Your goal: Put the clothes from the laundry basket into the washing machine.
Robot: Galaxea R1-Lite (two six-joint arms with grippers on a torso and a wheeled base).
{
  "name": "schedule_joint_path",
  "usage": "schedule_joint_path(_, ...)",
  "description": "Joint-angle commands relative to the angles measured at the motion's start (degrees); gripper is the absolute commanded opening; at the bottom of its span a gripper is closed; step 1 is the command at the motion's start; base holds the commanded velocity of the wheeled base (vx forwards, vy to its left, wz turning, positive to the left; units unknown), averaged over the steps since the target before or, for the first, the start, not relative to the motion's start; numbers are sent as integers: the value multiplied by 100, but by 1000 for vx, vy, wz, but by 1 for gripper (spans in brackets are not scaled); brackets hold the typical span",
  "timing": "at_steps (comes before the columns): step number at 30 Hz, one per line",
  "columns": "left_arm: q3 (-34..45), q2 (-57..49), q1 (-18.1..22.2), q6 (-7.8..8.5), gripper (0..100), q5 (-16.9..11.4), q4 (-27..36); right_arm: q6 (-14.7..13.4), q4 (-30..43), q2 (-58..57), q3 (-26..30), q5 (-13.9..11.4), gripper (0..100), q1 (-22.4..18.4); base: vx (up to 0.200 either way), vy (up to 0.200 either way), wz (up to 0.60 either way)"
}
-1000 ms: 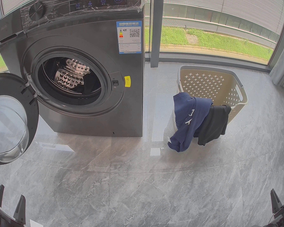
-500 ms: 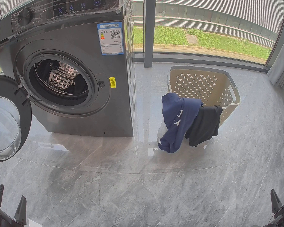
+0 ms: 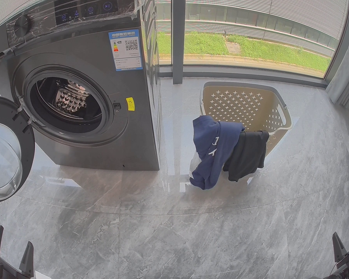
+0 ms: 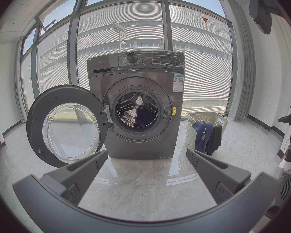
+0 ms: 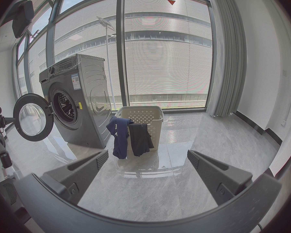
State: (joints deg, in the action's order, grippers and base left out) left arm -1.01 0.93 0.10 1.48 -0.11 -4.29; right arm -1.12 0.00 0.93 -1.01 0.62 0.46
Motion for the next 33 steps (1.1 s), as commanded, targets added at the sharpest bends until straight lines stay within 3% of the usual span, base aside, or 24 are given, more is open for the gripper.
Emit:
schedule_joint_path(1,101,-93,-1,-7,100,2,-2,-2,0,-93,92,-1,100,6,0,0,0)
schedule_joint_path(7,101,-93,-1,-60,100,55,-2,-2,0,-93,92,-1,100,6,0,0,0)
schedule_joint_path(11,101,-93,-1,-42,100,239,-2,-2,0,-93,92,-1,100,6,0,-200,0)
schedule_joint_path(17,101,-93,-1,-104,100,213,-2,-2,0,-93,92,-1,100,-2,0,-200,0)
schedule_joint_path(22,101,-93,-10,-112,100,64,-2,-2,0,-93,92,-1,100,6,0,-200,0)
schedule_joint_path(28,101,-93,-10,-24,100,-59,-72,-2,9,-93,92,-1,100,6,0,0,0)
schedule_joint_path(32,-224,-84,-10,-68,100,-121,-89,-2,0,-93,92,-1,100,6,0,0,0)
schedule_joint_path(33,-391,-31,-10,-95,100,-393,-81,-2,0,-93,92,-1,100,-2,0,0,0)
